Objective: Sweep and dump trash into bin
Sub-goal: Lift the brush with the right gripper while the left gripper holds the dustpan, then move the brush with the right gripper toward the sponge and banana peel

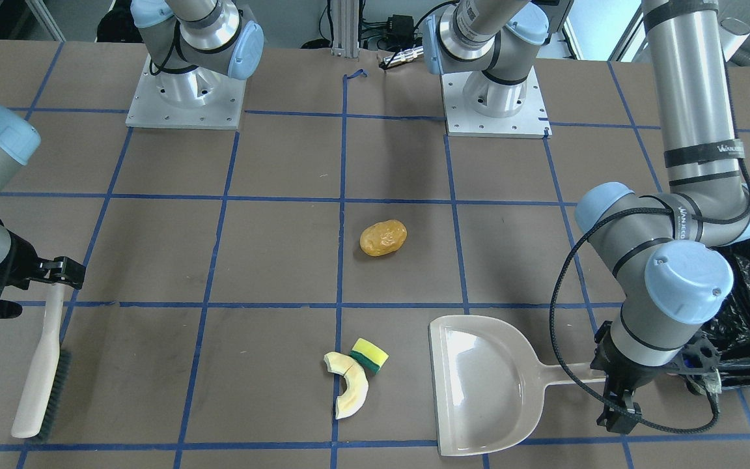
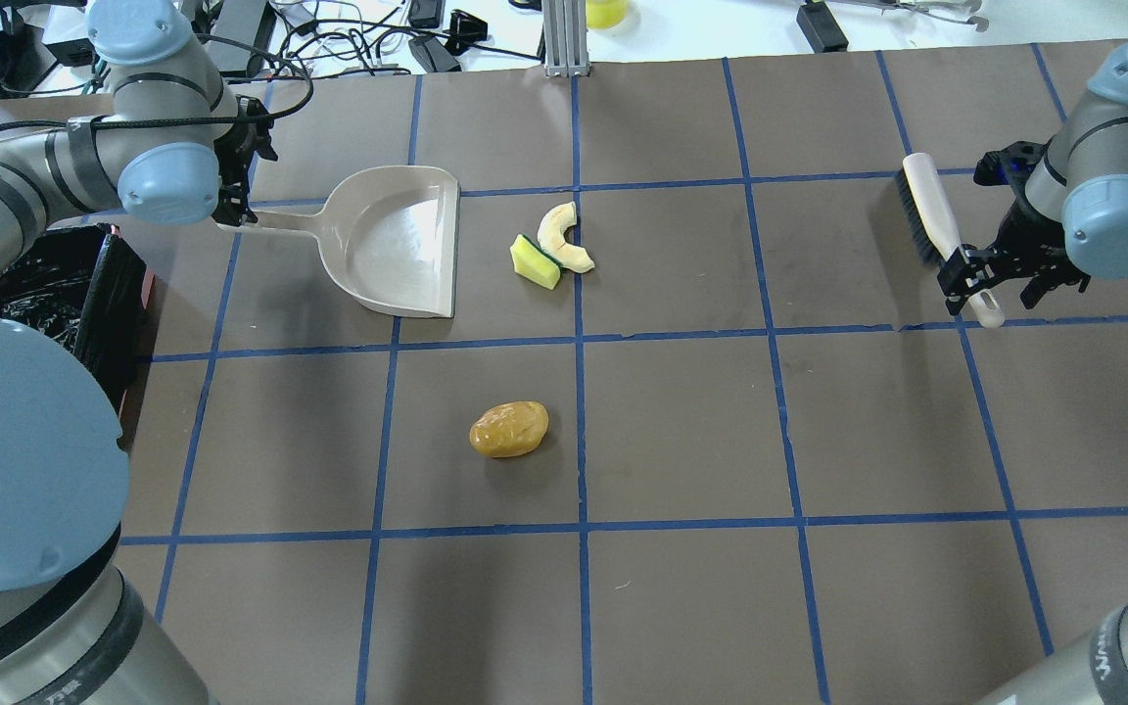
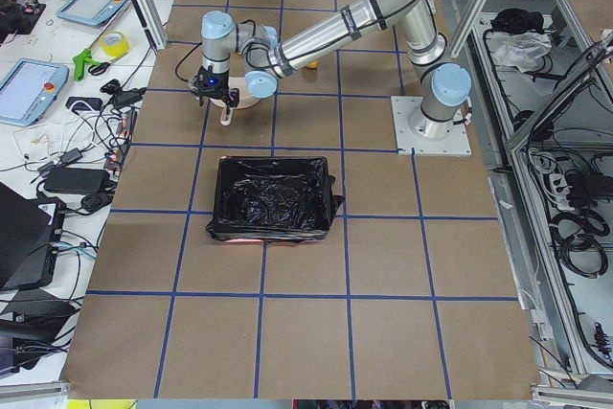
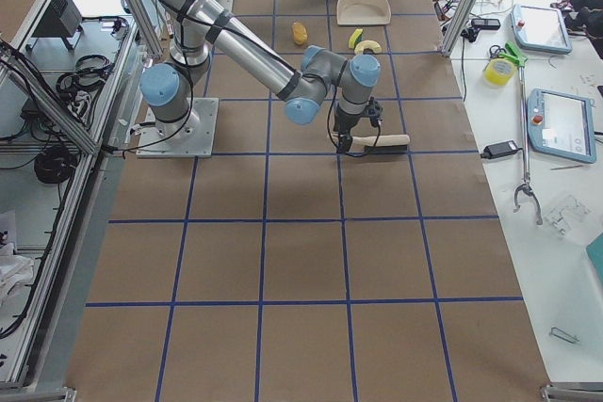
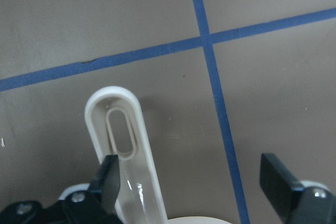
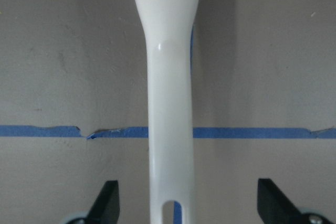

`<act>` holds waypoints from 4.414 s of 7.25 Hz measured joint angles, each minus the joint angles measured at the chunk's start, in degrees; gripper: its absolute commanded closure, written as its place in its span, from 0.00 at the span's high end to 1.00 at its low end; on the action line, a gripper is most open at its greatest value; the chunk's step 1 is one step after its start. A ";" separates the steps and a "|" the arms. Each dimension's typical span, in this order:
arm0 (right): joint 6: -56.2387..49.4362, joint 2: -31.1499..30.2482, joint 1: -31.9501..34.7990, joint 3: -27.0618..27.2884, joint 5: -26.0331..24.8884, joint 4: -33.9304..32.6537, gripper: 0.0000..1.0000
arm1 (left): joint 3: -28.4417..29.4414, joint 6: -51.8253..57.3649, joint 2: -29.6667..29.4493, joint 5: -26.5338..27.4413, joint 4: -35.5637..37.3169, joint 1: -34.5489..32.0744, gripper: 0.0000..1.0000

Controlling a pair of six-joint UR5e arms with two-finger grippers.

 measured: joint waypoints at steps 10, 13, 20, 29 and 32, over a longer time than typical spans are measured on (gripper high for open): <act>0.41 0.01 0.48 -0.50 0.63 -0.17 0.04 | -0.94 -6.34 -0.10 -0.02 -7.54 0.00 0.00; 0.40 -0.12 0.48 -0.56 0.71 -0.08 0.00 | -0.91 -6.35 0.54 -0.13 -7.38 0.00 0.00; 18.61 -1.83 18.20 -2.93 -3.35 7.02 0.00 | -0.91 -6.93 -0.08 5.95 -4.63 -0.57 0.00; 56.18 9.35 45.83 -17.95 9.68 14.45 0.00 | -0.85 -7.84 -0.73 6.20 -4.61 -0.67 0.00; 58.88 14.46 49.19 -24.68 11.82 14.52 0.00 | -0.84 -7.77 -0.73 6.23 -4.55 -0.67 0.00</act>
